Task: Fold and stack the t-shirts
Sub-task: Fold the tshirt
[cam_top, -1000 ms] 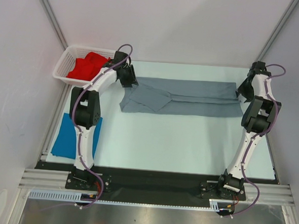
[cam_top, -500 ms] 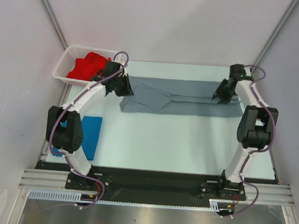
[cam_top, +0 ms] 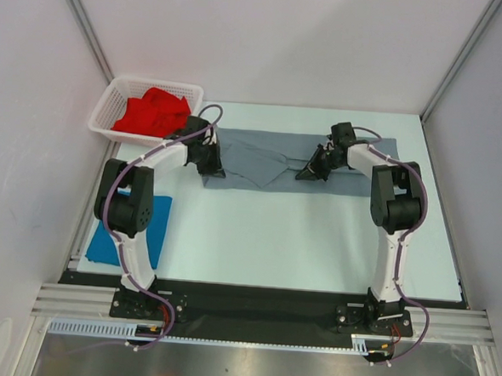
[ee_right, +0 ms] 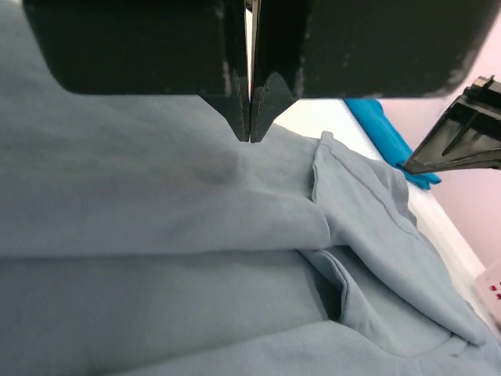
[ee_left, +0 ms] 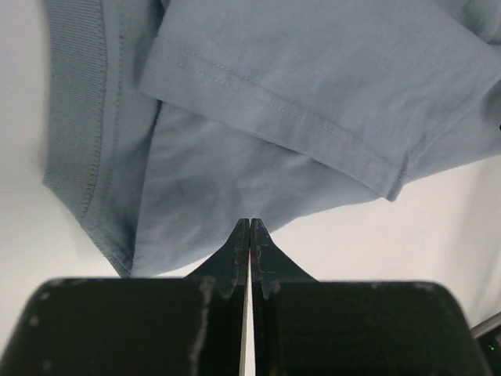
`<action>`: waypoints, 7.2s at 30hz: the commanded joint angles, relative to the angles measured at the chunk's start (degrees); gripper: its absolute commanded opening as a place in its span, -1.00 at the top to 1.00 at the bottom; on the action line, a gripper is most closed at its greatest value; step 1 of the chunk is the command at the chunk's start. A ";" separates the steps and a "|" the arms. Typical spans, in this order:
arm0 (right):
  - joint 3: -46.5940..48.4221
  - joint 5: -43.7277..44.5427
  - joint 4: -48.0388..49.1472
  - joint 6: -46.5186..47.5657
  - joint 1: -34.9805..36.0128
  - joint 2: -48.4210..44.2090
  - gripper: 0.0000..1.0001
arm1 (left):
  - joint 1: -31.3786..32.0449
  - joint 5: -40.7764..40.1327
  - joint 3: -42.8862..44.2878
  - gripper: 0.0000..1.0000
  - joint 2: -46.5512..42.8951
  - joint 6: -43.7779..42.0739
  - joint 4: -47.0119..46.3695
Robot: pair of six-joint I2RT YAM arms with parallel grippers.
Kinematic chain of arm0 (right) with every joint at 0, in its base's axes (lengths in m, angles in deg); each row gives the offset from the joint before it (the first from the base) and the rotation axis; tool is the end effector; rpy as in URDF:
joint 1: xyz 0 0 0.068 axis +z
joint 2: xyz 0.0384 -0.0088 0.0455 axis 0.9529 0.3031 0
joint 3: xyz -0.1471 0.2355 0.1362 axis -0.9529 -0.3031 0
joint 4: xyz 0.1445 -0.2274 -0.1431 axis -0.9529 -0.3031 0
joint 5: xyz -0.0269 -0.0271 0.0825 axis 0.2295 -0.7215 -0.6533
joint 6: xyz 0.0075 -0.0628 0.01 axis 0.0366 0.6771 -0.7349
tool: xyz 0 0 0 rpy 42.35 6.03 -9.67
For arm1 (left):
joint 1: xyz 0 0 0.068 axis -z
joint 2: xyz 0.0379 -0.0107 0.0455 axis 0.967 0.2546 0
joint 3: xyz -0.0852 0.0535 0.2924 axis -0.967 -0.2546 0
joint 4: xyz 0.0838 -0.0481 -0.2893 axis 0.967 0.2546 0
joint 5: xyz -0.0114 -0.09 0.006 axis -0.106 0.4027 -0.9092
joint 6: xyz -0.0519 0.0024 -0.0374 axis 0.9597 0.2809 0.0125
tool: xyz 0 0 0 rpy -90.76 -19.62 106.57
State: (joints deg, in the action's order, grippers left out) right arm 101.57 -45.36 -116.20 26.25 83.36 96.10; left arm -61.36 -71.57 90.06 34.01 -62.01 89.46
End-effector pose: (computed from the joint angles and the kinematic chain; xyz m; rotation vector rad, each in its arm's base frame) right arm 0.4981 0.1233 0.1467 0.4818 2.7183 0.9991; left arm 0.4479 -0.1255 0.1886 -0.0991 2.6388 -0.6069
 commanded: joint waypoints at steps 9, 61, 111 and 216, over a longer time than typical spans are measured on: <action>-3.27 -2.29 -2.35 4.74 -2.74 -1.84 1.00 | -1.23 -5.54 0.18 0.99 5.49 -0.68 2.49; -2.22 11.16 18.39 -10.45 4.73 1.23 1.00 | 1.23 -5.02 4.14 0.97 5.32 -3.76 6.28; -1.08 6.59 17.77 -5.53 1.21 1.41 1.00 | 1.31 -2.91 1.59 0.99 2.59 -3.23 5.22; -10.92 27.87 -7.54 11.43 -34.29 -16.96 -0.36 | -5.01 -2.03 -14.58 -0.14 -12.61 10.64 -4.61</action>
State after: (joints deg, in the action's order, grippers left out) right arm 91.74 -13.29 -128.09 40.63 50.03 81.37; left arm -65.93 -76.69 77.82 21.68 -57.01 90.80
